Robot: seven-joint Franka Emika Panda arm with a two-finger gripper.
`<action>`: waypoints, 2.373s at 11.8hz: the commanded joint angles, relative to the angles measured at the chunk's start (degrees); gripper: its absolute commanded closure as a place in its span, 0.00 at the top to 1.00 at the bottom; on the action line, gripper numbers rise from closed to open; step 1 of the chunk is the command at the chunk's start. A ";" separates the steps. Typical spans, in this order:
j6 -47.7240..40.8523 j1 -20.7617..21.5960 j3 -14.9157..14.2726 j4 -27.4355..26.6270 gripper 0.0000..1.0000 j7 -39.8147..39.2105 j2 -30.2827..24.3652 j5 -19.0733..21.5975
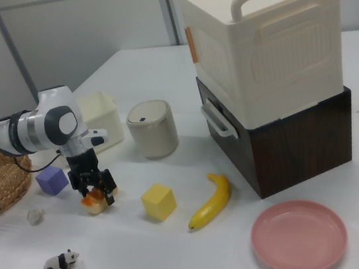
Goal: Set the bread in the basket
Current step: 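Lower the open gripper onto the bread roll and close it, then lift the held bread roll and carry it toward the wicker basket, then lower the bread roll into the basket and open the gripper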
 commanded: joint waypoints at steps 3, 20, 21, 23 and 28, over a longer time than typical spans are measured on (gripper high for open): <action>1.28 0.16 -0.33 0.16 0.38 2.52 -0.86 -0.95; -10.75 8.73 -2.16 10.88 0.40 0.55 -11.07 2.92; -12.15 12.51 -2.35 13.06 0.39 5.02 -9.75 3.01; -12.17 17.37 -2.17 14.93 0.39 10.49 -8.60 3.97; -11.73 26.34 -1.91 20.10 0.39 17.70 -3.16 8.55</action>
